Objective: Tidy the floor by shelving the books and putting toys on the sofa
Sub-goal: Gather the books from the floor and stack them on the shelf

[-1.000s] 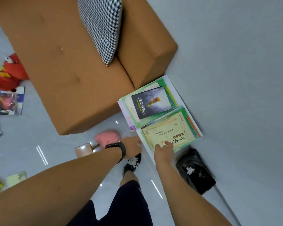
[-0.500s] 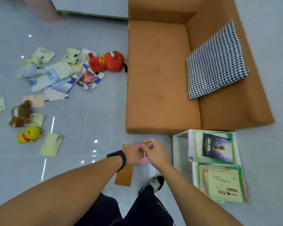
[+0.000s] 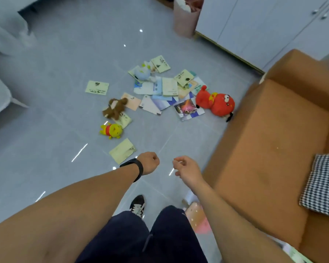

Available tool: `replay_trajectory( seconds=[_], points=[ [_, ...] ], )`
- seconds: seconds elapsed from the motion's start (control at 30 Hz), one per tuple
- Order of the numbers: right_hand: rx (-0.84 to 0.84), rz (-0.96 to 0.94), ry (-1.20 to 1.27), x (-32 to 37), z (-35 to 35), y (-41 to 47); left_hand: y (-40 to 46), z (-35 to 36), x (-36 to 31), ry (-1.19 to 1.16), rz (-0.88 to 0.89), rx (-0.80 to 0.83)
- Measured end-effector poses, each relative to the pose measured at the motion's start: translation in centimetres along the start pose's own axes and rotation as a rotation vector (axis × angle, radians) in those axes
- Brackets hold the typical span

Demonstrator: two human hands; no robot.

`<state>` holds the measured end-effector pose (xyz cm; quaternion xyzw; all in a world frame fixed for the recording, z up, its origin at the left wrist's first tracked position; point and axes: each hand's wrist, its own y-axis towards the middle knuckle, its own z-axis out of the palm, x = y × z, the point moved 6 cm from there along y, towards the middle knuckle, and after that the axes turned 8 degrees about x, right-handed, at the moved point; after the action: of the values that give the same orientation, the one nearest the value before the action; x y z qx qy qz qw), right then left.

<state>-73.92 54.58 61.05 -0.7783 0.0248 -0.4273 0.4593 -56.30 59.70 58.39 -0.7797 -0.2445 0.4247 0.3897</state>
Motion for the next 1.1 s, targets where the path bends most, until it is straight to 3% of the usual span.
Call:
replay_trajectory(
  seconds=[0.23,0.53,0.73,0.93,1.1],
  points=[
    [0.069,-0.086,-0.061,9.6,-0.2,6.7,2.6,-5.2,-0.2,0.006,-0.030,0.032],
    [0.173,-0.132,-0.215,18.5,-6.7,20.0,11.6,-15.8,-8.4,-0.108,-0.083,-0.051],
    [0.277,-0.161,-0.396,24.5,-8.6,27.9,15.6,-20.4,-13.1,-0.263,-0.021,-0.078],
    [0.392,-0.097,-0.605,28.4,-7.2,35.7,20.9,-26.1,-11.8,-0.328,-0.063,-0.058],
    [0.376,-0.043,-0.713,31.3,-8.8,42.2,25.9,-33.3,-8.8,-0.351,-0.142,-0.085]
  ],
)
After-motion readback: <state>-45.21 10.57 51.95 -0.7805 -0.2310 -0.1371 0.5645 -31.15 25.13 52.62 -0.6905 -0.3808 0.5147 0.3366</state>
